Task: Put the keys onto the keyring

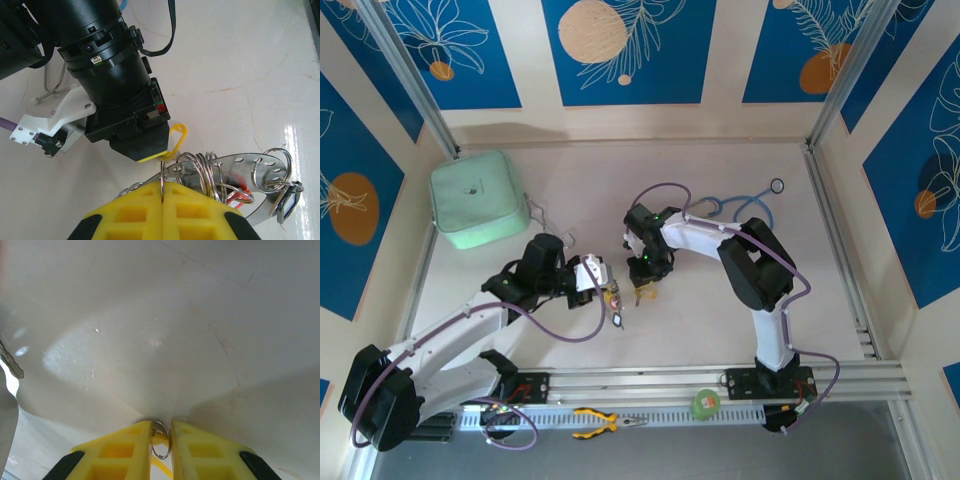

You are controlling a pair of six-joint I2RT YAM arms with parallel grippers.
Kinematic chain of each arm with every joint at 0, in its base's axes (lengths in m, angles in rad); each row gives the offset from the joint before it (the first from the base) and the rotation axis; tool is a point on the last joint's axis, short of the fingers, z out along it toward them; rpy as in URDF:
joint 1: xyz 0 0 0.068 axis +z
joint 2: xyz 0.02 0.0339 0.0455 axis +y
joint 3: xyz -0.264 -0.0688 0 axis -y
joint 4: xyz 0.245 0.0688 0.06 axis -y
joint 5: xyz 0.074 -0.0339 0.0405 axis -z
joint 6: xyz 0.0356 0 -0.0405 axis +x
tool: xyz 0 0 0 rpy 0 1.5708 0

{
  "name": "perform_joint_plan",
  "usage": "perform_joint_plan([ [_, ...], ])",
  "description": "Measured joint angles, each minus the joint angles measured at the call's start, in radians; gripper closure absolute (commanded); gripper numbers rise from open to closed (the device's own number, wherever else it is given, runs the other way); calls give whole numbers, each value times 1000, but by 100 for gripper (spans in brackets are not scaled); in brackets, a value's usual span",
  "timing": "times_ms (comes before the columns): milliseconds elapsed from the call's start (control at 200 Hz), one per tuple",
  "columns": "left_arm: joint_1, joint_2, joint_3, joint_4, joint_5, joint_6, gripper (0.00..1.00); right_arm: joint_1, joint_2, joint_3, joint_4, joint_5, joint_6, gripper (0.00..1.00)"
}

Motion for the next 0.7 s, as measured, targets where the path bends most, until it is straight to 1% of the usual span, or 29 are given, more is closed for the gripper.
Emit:
perform_joint_plan([
  [290,0,0,0,0,-1,0,100,0,0,8,0,-14,-2,93],
  [385,0,0,0,0,-1,0,100,0,0,9,-1,-18,-5,100],
  [580,0,-1,0,0,-8,-5,100,0,-2,8,1,-22,-9,100],
  [700,0,-2,0,0,-11,-31,100,0,-47,-22,16,-22,-17,100],
])
